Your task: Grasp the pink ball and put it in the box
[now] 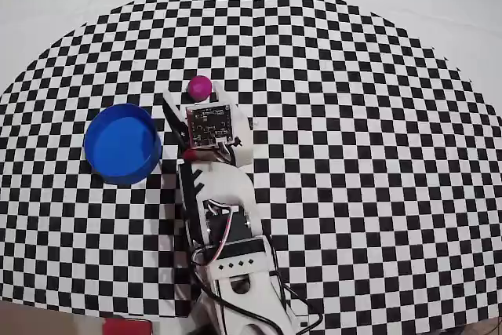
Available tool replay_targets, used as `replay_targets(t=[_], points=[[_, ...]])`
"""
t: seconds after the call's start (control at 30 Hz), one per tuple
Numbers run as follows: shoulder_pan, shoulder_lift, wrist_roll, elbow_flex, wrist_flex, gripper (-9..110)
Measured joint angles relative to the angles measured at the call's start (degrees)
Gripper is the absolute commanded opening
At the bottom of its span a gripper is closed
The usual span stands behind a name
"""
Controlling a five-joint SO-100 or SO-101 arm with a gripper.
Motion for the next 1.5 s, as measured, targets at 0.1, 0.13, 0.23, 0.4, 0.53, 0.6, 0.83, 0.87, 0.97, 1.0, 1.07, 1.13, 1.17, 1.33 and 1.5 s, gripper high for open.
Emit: replay_targets(t=[0.1,0.13,0.23,0.4,0.53,0.6,0.83,0.87,0.97,1.0,1.07,1.13,1.17,1.33,1.5], points=[[0.2,-0.8,0.0,0.0,0.0,25],[0.2,-1.1,0.0,0.0,0.0,25],[0.2,-2.4,0.0,0.0,0.0,25],[0.2,-4.3,0.0,0.0,-0.8,25],[0.2,-6.5,0.0,0.0,-2.7,25],[0.2,-8.0,0.0,0.0,-4.2,25],[0.2,-12.2,0.0,0.0,-6.7,25],[0.2,-12.6,0.0,0.0,-6.9,25],[0.2,-13.8,0.0,0.0,-7.5,25],[0.2,-14.2,0.0,0.0,-7.5,25],[0.2,-15.4,0.0,0.0,-7.5,25],[0.2,-16.9,0.0,-0.1,-7.5,25],[0.2,-18.0,0.0,-0.4,-7.5,25],[0.2,-23.5,0.0,-2.0,-9.8,25],[1.1,-26.5,0.0,-2.9,-11.1,25]])
